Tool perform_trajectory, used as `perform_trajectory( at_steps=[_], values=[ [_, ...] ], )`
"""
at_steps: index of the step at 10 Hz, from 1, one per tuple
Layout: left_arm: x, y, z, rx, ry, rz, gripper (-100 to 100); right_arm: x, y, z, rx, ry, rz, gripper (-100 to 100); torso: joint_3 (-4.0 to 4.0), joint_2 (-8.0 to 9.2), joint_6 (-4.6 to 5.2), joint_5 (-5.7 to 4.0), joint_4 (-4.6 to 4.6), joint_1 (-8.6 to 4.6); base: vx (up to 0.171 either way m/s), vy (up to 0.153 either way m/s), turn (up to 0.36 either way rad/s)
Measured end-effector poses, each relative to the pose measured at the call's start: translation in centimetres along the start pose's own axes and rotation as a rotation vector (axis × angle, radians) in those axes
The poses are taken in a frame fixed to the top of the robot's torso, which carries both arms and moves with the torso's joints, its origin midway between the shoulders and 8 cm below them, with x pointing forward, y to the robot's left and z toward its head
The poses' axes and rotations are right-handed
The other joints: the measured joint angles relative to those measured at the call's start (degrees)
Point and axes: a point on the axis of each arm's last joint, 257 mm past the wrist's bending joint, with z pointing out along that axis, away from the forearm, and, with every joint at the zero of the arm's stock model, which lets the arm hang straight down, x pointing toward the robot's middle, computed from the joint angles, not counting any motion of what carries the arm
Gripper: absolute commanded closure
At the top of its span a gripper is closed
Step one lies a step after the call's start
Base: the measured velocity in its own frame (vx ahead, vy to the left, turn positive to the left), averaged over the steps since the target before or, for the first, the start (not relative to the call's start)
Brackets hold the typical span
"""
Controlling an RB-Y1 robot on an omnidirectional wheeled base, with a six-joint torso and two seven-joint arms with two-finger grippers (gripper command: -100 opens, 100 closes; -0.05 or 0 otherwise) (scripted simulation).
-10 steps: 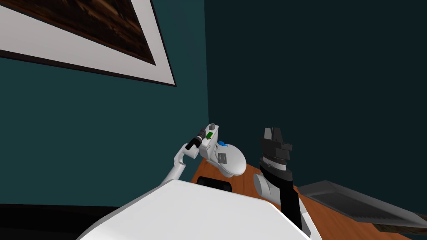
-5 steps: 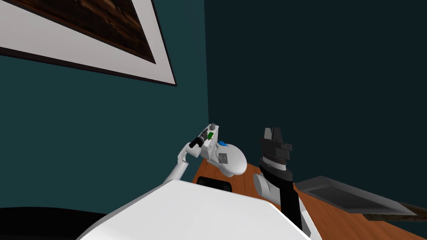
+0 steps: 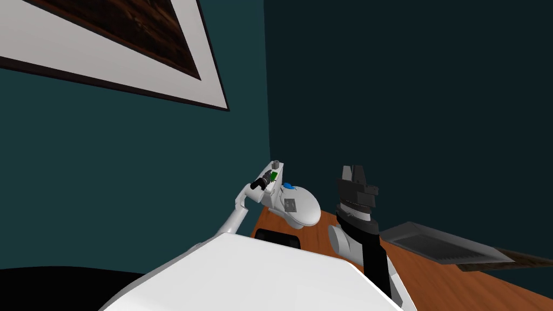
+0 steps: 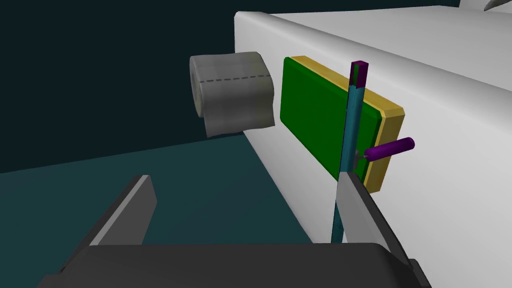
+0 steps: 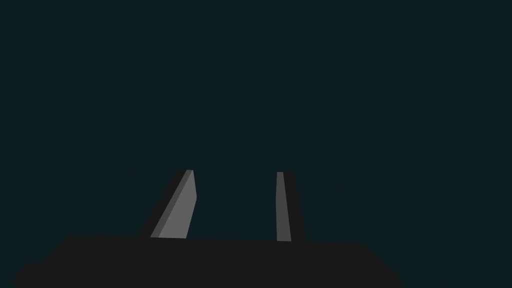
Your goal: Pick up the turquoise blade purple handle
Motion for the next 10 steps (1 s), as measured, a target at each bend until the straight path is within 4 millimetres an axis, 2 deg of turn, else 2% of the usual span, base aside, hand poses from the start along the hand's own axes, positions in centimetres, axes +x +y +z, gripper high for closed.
perform_trajectory(
  at_steps=[4,10],
  values=[
    [0.4,2.2,0.7,-0.098,0.0,-0.022,-100,0.0,0.0,0.0,0.0,0.0,0.0,0,-0.01,-0.02,-0.02,0.0,0.0,0.0,0.004,0.066,-0.049],
    [2.0,5.1,1.4,-0.233,-0.003,-0.05,-100,0.0,0.0,0.0,0.0,0.0,0.0,0,-0.02,-0.05,-0.02,-0.01,-0.01,-0.05,0.007,0.056,-0.051]
  ],
)
